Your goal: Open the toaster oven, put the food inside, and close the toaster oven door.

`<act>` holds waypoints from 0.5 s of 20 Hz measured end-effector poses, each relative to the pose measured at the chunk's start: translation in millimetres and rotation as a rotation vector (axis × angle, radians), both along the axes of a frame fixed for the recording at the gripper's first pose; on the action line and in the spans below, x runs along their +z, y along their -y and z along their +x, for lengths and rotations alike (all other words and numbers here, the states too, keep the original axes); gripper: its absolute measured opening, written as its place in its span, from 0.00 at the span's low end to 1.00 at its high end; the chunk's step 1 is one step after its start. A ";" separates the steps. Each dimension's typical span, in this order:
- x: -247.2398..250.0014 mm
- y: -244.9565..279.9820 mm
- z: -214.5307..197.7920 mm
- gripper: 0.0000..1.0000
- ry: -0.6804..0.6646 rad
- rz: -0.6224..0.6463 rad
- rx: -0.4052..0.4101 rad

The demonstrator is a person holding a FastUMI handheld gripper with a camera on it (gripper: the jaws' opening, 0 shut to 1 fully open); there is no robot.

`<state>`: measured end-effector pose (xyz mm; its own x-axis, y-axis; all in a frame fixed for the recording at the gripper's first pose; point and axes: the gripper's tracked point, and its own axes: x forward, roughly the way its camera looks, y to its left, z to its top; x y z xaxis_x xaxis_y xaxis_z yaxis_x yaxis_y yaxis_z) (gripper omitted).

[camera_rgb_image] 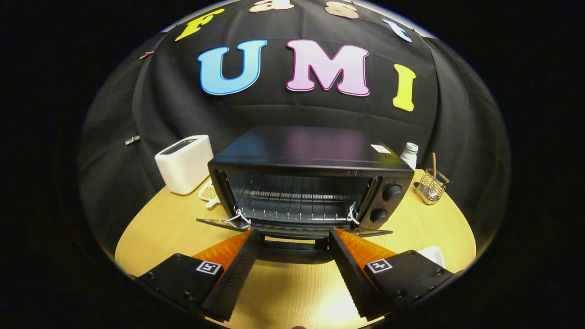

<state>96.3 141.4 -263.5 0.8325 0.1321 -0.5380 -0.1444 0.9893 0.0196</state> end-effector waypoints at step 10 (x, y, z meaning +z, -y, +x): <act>-74.4 18.8 -87.1 0.99 -0.247 -0.076 0.080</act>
